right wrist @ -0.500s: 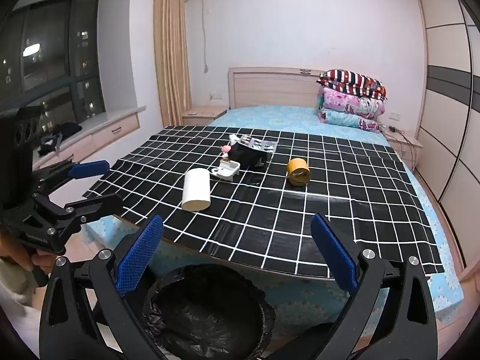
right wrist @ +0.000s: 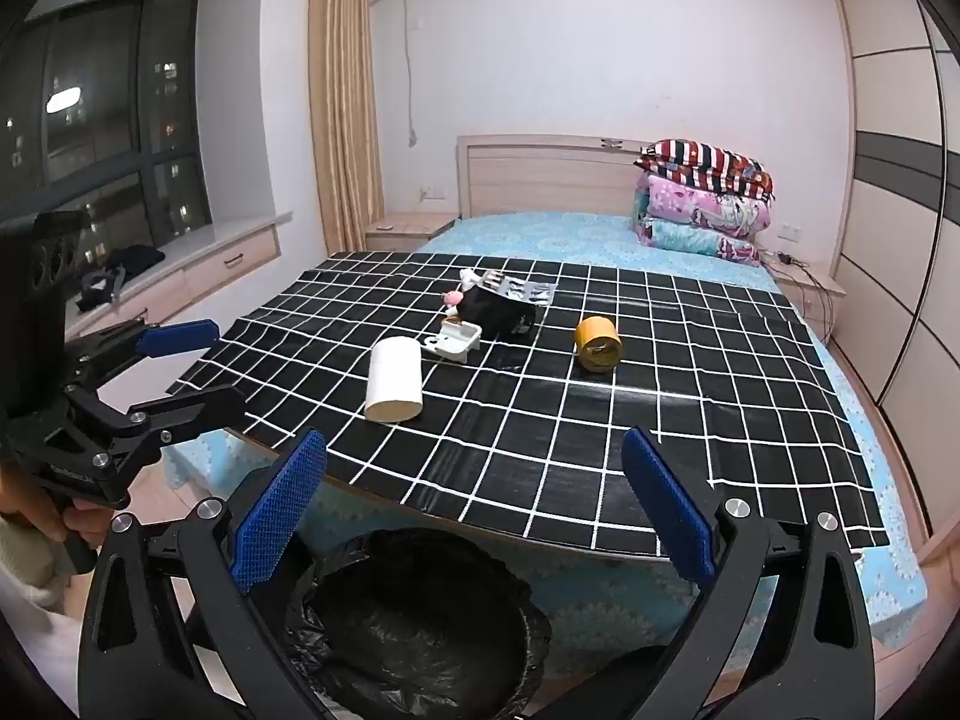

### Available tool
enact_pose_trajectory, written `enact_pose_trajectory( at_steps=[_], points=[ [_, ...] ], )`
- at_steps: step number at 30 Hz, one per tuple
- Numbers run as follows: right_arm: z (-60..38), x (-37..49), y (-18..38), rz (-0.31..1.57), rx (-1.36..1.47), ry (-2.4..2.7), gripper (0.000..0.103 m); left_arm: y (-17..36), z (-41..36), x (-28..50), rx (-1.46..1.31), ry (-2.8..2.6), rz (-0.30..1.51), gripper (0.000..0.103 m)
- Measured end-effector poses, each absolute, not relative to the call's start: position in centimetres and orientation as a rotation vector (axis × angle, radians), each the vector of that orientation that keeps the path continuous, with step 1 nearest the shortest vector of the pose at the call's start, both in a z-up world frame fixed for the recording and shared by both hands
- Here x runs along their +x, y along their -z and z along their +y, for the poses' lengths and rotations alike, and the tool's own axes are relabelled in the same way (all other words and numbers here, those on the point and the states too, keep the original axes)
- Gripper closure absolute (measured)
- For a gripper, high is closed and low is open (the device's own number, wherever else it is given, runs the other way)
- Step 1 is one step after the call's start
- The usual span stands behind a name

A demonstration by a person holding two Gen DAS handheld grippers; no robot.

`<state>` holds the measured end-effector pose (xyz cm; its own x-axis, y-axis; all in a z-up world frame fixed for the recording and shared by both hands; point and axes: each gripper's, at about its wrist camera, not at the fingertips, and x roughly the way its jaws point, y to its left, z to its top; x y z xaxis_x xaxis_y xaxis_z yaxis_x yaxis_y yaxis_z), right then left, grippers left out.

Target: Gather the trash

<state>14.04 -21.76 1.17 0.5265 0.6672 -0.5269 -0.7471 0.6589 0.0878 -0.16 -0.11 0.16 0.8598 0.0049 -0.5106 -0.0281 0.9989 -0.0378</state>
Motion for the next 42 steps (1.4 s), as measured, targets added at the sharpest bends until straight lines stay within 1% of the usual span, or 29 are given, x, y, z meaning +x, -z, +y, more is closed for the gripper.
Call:
enact_pose_trajectory(
  at_steps=[42],
  points=[
    [-21.60, 14.13, -1.02, 0.560, -0.156, -0.838, 0.003, -0.64, -0.23, -0.24, -0.046, -0.028, 0.533, 0.008]
  ],
)
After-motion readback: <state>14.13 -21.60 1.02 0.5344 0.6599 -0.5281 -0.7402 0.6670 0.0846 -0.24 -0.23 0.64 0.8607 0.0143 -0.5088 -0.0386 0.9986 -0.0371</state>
